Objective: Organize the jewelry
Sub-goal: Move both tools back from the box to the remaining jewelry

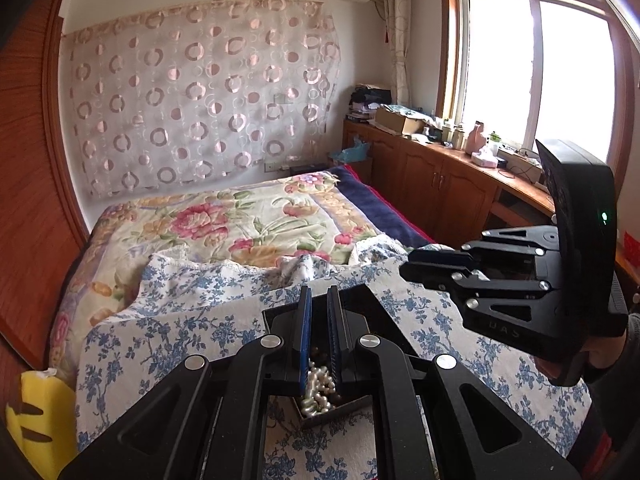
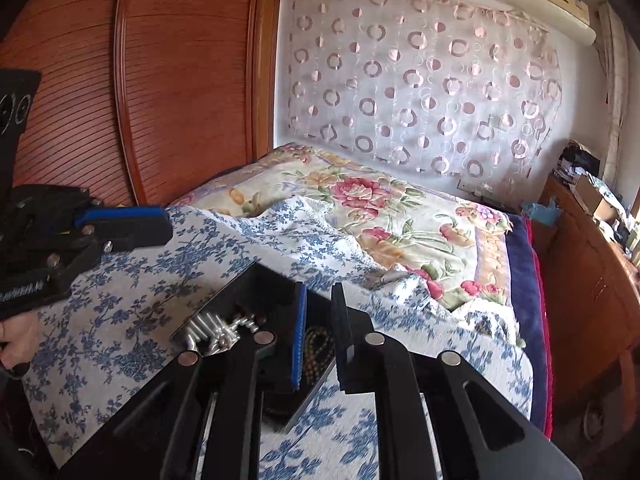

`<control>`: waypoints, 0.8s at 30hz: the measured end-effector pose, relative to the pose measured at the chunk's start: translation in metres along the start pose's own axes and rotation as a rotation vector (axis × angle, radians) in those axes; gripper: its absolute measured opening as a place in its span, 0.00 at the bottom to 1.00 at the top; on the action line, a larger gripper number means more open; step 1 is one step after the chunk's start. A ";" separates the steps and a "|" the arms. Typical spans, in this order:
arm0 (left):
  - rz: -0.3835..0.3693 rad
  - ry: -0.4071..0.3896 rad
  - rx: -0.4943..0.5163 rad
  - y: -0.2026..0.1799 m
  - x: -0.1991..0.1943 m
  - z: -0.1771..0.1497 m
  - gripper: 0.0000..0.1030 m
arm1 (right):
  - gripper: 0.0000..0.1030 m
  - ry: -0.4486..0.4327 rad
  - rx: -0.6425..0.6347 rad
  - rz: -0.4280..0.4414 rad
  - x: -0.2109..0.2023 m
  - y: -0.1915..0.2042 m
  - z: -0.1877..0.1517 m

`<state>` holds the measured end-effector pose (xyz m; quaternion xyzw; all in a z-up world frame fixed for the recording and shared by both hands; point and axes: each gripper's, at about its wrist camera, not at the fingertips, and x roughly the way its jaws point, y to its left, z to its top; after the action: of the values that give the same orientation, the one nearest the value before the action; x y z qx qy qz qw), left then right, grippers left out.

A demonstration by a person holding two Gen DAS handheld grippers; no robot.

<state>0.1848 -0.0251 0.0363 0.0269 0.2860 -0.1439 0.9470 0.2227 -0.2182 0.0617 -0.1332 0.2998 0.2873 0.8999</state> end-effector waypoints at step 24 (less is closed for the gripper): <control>0.000 0.107 -0.007 -0.016 -0.059 -0.121 0.07 | 0.31 0.078 0.104 0.032 -0.059 0.050 -0.121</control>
<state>0.0684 -0.0095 -0.0313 0.0313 0.3365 -0.1411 0.9305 0.0984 -0.2542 -0.0006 -0.0926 0.3514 0.2802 0.8885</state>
